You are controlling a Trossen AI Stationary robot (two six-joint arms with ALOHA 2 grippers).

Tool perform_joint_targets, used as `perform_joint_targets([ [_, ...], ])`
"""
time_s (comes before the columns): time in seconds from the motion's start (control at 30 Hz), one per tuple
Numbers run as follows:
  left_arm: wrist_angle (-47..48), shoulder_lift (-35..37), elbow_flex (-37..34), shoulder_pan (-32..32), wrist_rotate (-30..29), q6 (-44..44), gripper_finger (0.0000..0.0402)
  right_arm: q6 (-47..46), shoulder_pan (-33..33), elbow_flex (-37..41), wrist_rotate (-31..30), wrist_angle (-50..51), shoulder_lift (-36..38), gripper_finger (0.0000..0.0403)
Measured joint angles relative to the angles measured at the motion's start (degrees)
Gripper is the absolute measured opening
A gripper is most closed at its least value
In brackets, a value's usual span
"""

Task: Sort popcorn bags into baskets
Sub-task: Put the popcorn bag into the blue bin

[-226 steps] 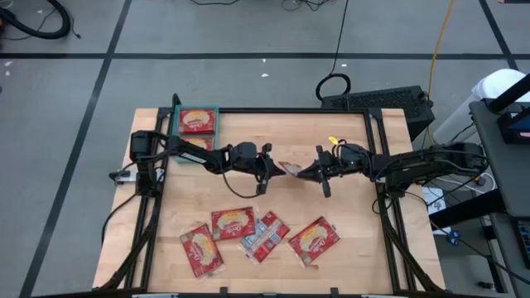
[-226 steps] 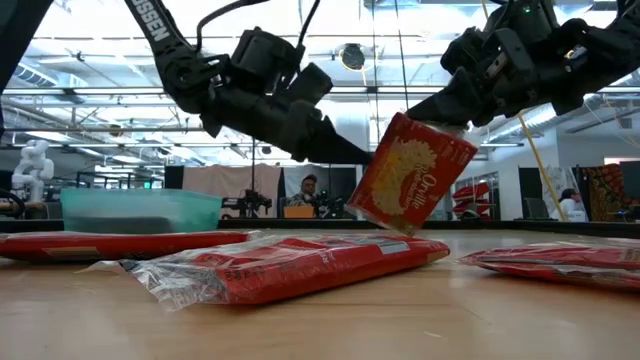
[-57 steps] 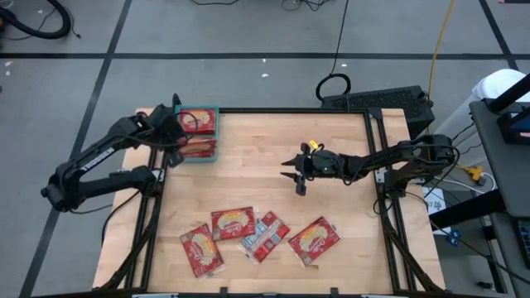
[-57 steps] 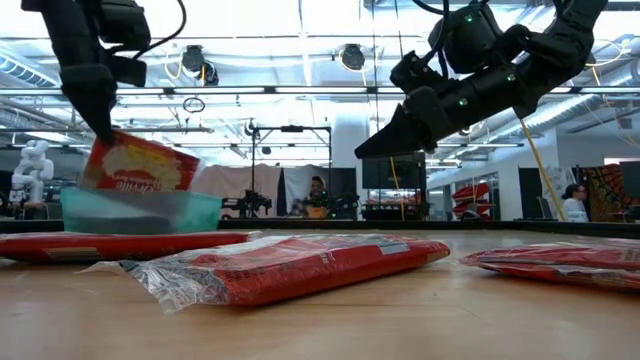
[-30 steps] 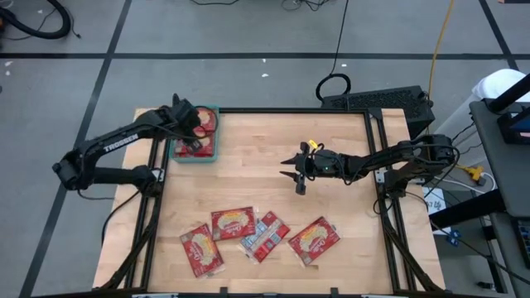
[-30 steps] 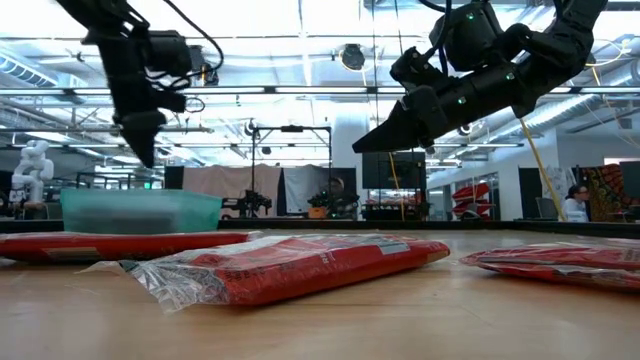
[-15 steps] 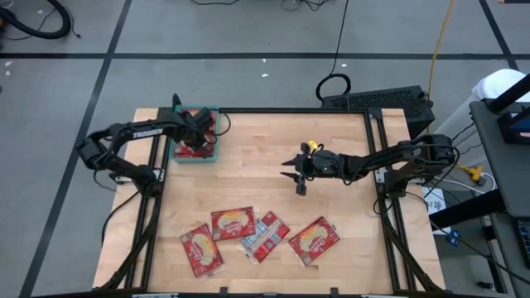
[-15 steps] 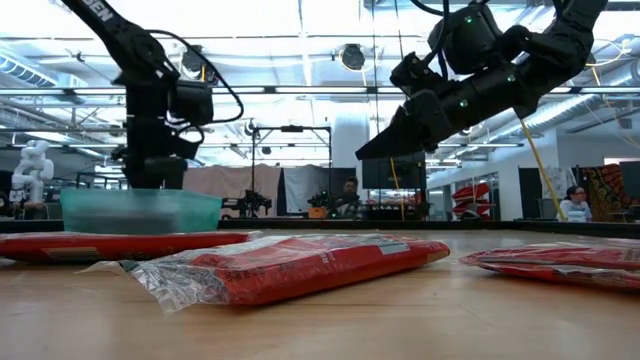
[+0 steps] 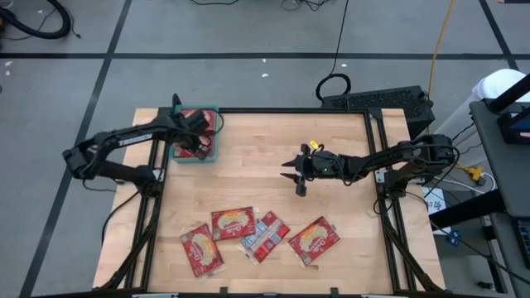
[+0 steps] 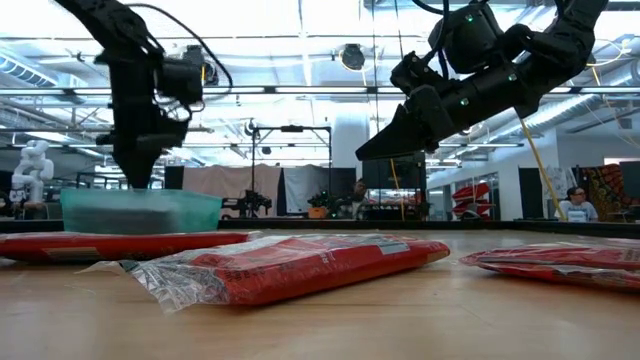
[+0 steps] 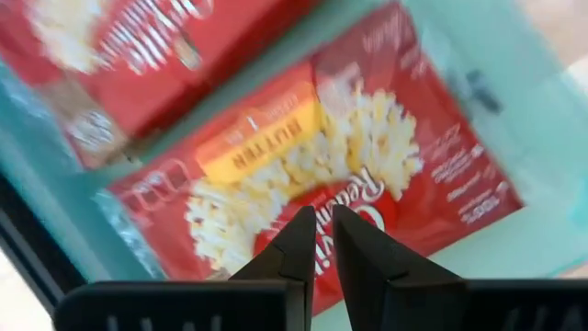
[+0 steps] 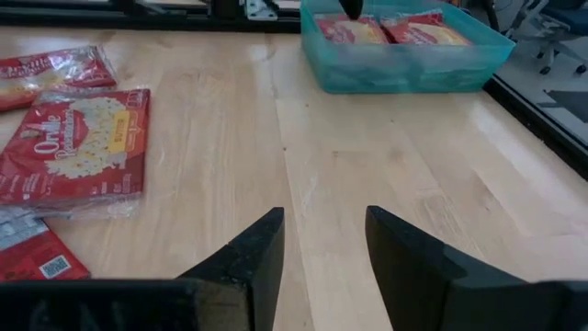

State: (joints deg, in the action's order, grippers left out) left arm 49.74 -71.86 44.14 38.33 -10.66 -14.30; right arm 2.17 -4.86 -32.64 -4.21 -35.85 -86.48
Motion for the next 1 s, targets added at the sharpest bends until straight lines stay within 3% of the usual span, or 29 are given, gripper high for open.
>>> perform_joint_targets([
  [0.2, -3.61, 7.39, 0.04, -2.5, -0.87, -0.87, 0.0044, -5.64, 0.41, -0.14, -0.18, -0.22, 0.0, 0.0148],
  [0.5, -17.2, 12.48, -1.49, -19.46, -1.61, 0.17, 0.0044, -18.95, 6.1, -11.37, 1.28, 21.2, -0.59, 0.0151],
  [0.67, -29.26, 12.55, -7.68, -28.69, -1.9, -2.84, 0.0044, -32.6, 8.02, -14.69, 3.02, 23.95, -1.42, 0.0166],
  [1.0, -53.78, 12.53, -20.2, -43.6, -4.71, -2.96, 0.0044, -42.13, 11.51, -14.93, 4.97, 24.56, -2.69, 0.0236],
])
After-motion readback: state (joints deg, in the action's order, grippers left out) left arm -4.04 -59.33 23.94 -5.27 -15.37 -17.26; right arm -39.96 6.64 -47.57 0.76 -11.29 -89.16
